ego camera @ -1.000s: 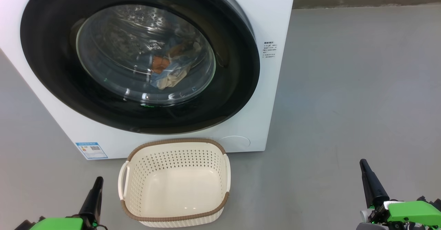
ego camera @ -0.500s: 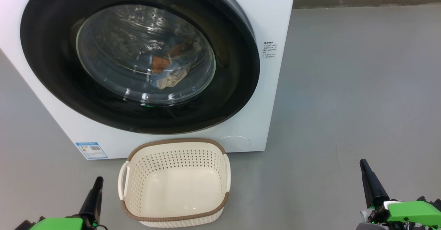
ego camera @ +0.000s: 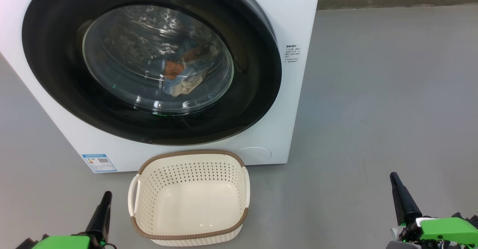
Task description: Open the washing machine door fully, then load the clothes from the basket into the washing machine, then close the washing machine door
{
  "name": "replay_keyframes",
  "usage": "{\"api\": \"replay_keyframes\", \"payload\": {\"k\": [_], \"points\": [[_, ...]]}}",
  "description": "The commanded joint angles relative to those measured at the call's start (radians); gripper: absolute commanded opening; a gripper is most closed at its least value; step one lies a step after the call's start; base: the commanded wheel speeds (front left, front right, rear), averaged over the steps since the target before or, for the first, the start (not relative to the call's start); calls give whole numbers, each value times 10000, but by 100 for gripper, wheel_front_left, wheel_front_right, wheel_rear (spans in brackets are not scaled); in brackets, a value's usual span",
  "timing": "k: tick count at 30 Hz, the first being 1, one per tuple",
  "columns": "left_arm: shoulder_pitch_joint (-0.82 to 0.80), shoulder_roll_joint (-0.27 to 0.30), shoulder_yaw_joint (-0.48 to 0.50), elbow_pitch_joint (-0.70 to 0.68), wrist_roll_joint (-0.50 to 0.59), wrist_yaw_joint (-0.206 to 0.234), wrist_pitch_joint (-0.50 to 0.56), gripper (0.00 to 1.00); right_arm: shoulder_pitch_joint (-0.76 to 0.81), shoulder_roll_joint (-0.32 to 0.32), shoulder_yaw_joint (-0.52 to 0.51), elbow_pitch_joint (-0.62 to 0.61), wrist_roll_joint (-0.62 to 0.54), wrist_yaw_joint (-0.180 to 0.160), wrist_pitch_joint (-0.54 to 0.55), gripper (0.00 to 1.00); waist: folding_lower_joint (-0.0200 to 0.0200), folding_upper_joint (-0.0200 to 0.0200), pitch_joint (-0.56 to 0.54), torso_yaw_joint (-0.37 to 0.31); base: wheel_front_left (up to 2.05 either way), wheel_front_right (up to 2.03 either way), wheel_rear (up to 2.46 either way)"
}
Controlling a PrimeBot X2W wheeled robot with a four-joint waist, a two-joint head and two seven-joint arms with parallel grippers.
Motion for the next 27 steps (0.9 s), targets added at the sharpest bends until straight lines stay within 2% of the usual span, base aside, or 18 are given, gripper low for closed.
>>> {"api": "replay_keyframes", "payload": {"k": [1, 27], "points": [[-413, 100, 351, -272, -85, -29, 60, 0, -403, -47, 242, -301, 109, 16, 78, 0, 0, 0, 0, 0, 0, 0, 0], [-413, 100, 351, -272, -86, -29, 59, 0, -403, -47, 242, -301, 109, 16, 78, 0, 0, 0, 0, 0, 0, 0, 0]]}}
